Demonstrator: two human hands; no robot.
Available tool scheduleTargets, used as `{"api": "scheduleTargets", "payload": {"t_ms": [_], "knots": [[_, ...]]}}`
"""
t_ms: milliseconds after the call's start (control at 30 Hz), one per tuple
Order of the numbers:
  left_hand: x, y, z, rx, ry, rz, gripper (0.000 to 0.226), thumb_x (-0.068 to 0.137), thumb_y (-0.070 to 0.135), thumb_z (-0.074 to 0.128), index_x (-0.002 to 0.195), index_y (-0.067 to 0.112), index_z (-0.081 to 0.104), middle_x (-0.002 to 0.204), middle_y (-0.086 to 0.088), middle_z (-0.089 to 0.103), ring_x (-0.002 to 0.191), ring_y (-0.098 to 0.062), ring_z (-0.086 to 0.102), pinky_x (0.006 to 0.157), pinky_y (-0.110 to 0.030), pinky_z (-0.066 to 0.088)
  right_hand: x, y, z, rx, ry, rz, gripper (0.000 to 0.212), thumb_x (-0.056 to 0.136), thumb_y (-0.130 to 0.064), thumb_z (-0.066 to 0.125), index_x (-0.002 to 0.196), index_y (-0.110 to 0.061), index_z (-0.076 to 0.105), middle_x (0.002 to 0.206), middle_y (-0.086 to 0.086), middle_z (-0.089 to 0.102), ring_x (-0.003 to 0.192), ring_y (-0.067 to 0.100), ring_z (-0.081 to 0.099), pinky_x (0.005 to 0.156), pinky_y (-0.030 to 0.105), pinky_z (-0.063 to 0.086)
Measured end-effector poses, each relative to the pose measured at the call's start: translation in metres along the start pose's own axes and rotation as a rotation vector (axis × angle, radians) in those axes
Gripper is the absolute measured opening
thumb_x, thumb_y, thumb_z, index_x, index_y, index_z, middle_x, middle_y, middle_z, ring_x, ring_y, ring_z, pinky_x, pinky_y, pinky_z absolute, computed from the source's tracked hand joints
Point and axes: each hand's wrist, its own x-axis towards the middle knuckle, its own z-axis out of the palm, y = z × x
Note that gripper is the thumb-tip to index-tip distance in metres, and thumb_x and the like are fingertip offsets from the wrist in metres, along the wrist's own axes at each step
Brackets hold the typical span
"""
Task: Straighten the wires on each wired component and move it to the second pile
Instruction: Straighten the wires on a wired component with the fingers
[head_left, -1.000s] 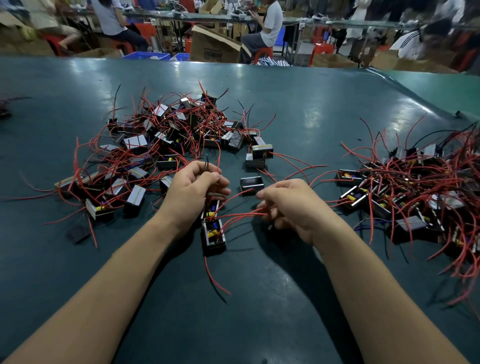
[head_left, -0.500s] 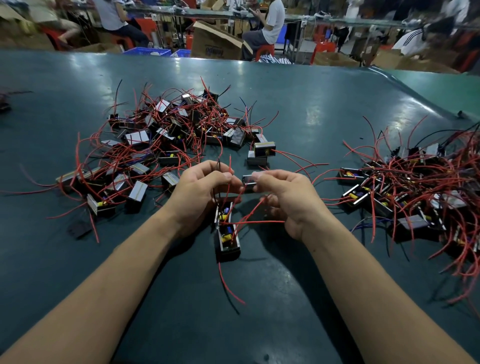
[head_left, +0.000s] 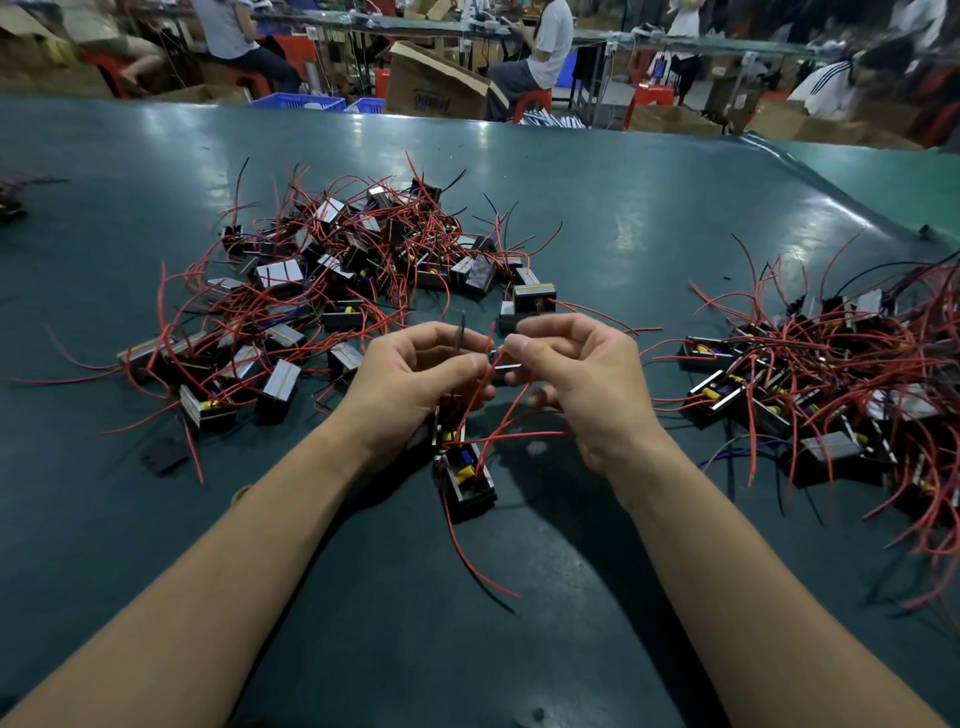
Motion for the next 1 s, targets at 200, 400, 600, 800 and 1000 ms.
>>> {"api": "scheduleTargets", "payload": {"t_ms": [200,400,600,800,1000], "knots": [[-0.002,0.003,0.003,0.093,-0.019,0.057,0.008,0.083,0.006,0.069,0.09,0.009,0.071,0.078,-0.005,0.074,0.06,-0.015,0.066,0.061,-0.021,0.055,-0.001,0.001,-0.001,-0.208,0.009,-0.138,0.009,0.082,-0.014,0.076,0.077,-0.018,0.071,0.068,-0.001,0.073,0.058,0.007,0.067,0.041,0.021,0.044],[-0.002,0.003,0.001,0.183,-0.013,0.098,0.007,0.085,0.002,0.069,0.085,0.008,0.072,0.07,-0.001,0.07,0.054,-0.008,0.053,0.056,-0.017,0.045,0.001,-0.003,-0.006,-0.337,-0.06,-0.18,0.019,0.092,-0.009,0.064,0.076,-0.017,0.065,0.07,0.001,0.072,0.057,0.004,0.065,0.047,0.01,0.042],[0.0,0.001,-0.001,0.222,0.051,0.134,0.016,0.086,0.001,0.068,0.077,0.014,0.071,0.066,0.001,0.067,0.049,-0.003,0.049,0.05,-0.014,0.04,0.0,-0.007,-0.012,-0.3,-0.163,-0.12,0.012,0.09,-0.007,0.066,0.08,-0.015,0.067,0.067,-0.001,0.07,0.063,0.008,0.066,0.049,0.018,0.047],[0.002,-0.001,-0.001,0.258,0.073,0.157,0.016,0.085,0.002,0.068,0.077,0.016,0.07,0.068,-0.008,0.062,0.05,-0.005,0.044,0.051,-0.016,0.035,-0.002,-0.007,-0.013,-0.291,-0.207,-0.127,0.01,0.091,-0.005,0.065,0.087,-0.012,0.069,0.072,0.001,0.074,0.068,0.01,0.07,0.047,0.023,0.051],[0.004,-0.005,-0.003,0.271,0.056,0.191,0.014,0.085,0.004,0.071,0.077,0.016,0.072,0.059,0.011,0.063,0.047,0.003,0.047,0.05,-0.009,0.036,-0.002,-0.003,-0.01,-0.334,-0.115,-0.17,0.009,0.09,-0.012,0.068,0.081,-0.014,0.069,0.07,0.001,0.074,0.065,0.012,0.07,0.045,0.027,0.051]]}}
